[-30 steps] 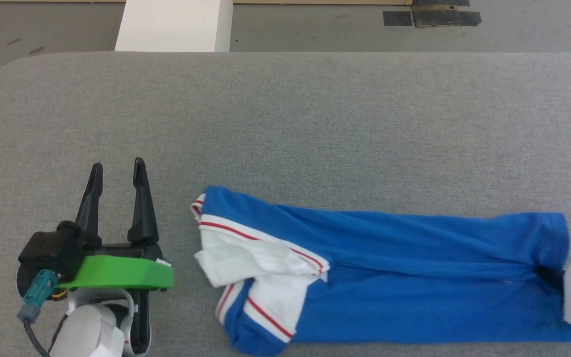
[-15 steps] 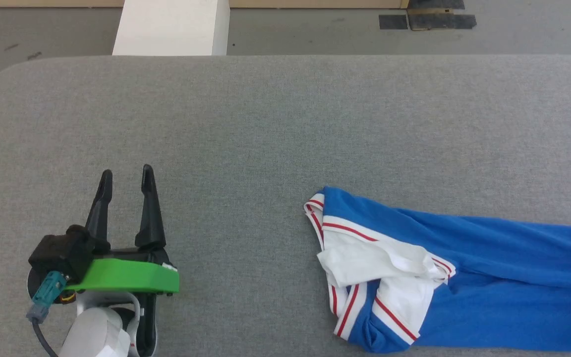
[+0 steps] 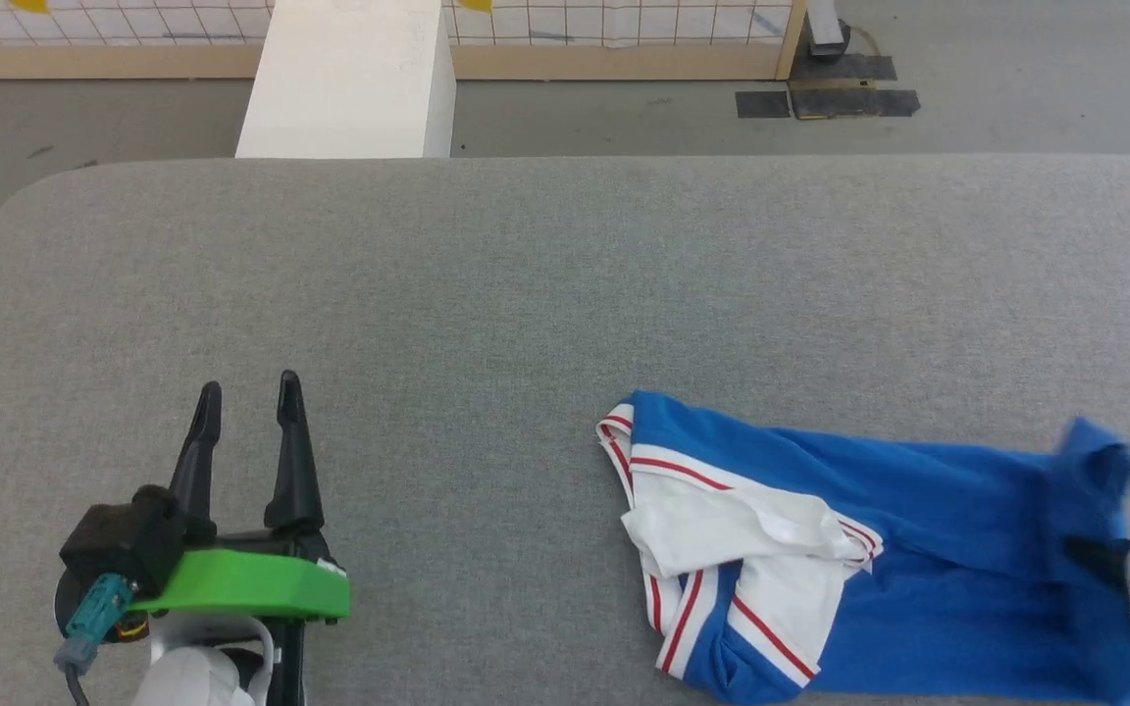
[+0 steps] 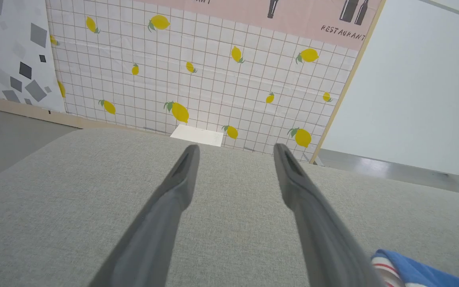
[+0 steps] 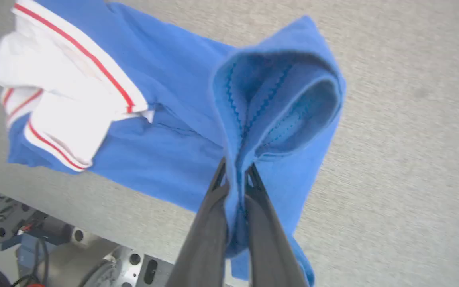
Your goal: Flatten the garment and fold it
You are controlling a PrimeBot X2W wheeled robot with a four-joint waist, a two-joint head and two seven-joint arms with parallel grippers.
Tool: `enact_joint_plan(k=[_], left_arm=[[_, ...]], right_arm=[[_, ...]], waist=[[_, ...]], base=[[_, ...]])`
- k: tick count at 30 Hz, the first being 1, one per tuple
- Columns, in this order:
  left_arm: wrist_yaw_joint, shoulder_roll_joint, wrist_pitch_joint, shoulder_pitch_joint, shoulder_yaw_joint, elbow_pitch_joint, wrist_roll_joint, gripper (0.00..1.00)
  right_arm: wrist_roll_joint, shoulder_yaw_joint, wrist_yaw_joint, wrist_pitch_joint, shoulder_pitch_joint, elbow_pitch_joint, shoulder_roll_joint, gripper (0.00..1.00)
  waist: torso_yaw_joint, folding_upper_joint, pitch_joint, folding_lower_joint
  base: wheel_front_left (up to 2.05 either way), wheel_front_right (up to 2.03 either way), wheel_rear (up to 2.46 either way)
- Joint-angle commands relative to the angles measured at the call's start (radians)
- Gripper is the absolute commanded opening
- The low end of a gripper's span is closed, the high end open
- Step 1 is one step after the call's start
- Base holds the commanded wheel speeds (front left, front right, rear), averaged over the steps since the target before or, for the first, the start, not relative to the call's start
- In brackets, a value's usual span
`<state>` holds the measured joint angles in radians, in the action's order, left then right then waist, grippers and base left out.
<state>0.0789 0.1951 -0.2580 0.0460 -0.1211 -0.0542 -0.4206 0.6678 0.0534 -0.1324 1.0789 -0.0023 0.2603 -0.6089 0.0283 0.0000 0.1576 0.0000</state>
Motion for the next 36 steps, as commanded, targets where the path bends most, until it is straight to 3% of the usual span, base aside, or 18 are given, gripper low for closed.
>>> enact_joint_plan(k=[1,10,11,14,21,22,23,28,31,36], left_arm=[[-0.009,-0.004,-0.004,-0.007,0.0,0.001,0.003,1.0],[-0.038,-0.022,-0.004,0.003,-0.007,0.017,0.008,1.0],[-0.044,-0.029,-0.004,0.005,-0.007,0.013,0.014,1.0],[-0.048,-0.038,-0.004,0.001,-0.006,0.014,0.019,1.0],[-0.06,-0.065,-0.004,0.003,0.0,0.018,0.029,1.0],[-0.062,-0.067,-0.004,0.003,0.002,0.019,0.03,1.0],[-0.063,-0.069,-0.004,0.003,0.004,0.021,0.032,1.0],[-0.071,-0.078,-0.004,0.008,0.009,0.03,0.04,1.0],[-0.08,-0.079,-0.004,0.009,0.014,0.042,0.047,1.0],[-0.087,-0.077,-0.004,0.013,0.014,0.05,0.052,1.0]], right_arm=[[0.014,-0.028,0.002,0.001,-0.014,0.02,0.032,0.0],[-0.002,-0.252,0.002,-0.085,-0.154,-0.035,0.21,0.0],[-0.024,-0.303,0.002,-0.117,-0.203,-0.092,0.247,0.0],[-0.047,-0.331,0.002,-0.158,-0.24,-0.161,0.29,0.0],[-0.12,-0.395,0.002,-0.239,-0.278,-0.349,0.36,0.0],[-0.129,-0.402,0.002,-0.252,-0.282,-0.367,0.364,0.18],[-0.14,-0.413,0.002,-0.263,-0.289,-0.384,0.366,0.98],[-0.145,-0.487,0.002,-0.29,-0.329,-0.376,0.373,1.0],[-0.104,-0.563,0.002,-0.279,-0.369,-0.267,0.36,1.0],[-0.099,-0.531,0.002,-0.307,-0.38,-0.159,0.337,1.0]], waist=[[0.005,0.0,0.0,0.0],[0.055,0.0,0.005,0.0],[0.075,0.0,0.015,0.0],[0.087,0.0,0.024,0.0],[0.108,0.0,0.045,0.0],[0.108,0.0,0.047,0.0],[0.107,0.0,0.049,0.0],[0.094,0.0,0.046,0.0],[0.061,0.0,0.024,0.0],[0.03,0.0,0.005,0.0]], base=[[0.0,0.0,0.0],[0.0,0.0,0.0],[0.0,0.0,0.0],[0.0,0.0,0.0],[0.0,0.0,0.0],[0.0,0.0,0.0],[0.0,0.0,0.0],[0.0,0.0,0.0],[0.0,0.0,0.0],[0.0,0.0,0.0]])
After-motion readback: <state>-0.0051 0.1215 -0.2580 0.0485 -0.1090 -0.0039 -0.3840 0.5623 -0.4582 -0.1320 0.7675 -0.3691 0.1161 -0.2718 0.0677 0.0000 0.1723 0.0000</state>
